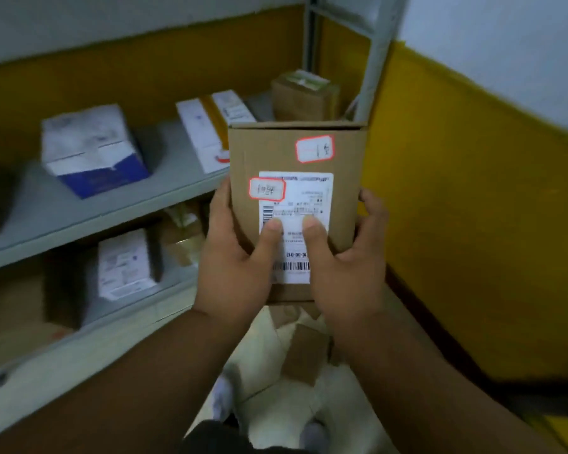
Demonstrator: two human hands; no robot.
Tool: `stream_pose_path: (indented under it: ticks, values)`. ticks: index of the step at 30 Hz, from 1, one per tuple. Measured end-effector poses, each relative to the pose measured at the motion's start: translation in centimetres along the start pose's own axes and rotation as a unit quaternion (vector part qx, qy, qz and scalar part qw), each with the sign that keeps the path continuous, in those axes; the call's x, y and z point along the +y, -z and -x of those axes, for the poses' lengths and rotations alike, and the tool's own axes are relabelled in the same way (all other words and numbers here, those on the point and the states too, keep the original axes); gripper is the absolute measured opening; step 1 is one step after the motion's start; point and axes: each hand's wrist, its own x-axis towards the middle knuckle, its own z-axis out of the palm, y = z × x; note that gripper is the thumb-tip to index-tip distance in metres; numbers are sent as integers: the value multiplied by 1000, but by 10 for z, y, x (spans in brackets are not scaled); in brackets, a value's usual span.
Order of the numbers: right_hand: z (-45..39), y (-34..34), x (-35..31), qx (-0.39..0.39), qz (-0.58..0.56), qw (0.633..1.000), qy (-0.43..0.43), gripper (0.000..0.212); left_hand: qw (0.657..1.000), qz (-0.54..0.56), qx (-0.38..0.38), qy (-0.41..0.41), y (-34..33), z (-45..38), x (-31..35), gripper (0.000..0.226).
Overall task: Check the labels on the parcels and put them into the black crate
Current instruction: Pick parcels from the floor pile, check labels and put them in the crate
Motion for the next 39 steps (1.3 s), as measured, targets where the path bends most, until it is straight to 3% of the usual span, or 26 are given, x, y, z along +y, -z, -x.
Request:
stream_pose_path:
  ticks: [11,15,19,25,30,35,39]
  values:
    - [162,-103,-94,-184,-48,972,137,66,979,0,205,-10,214,126,13,63]
    - [287,-174,-128,-264,-93,945,171,64,955,-41,294,-6,342,209,-2,65]
    - [437,-243,-159,-365,-147,904,165,65,923,-78,373,50,475,312,-15,65]
    - [588,-313,-210,-463,-186,849,172,66,877,-81,456,123,609,419,-16,66]
    - [638,-366,-230,-495,-165,830,196,67,860,-69,482,153,677,438,-32,67]
    - [656,-441,-228,-513,-145,822,201,67,855,-76,479,181,735,418,-73,69]
    - [673,-510,-223,-525,-115,815,216,65,832,-114,493,226,788,402,-106,66]
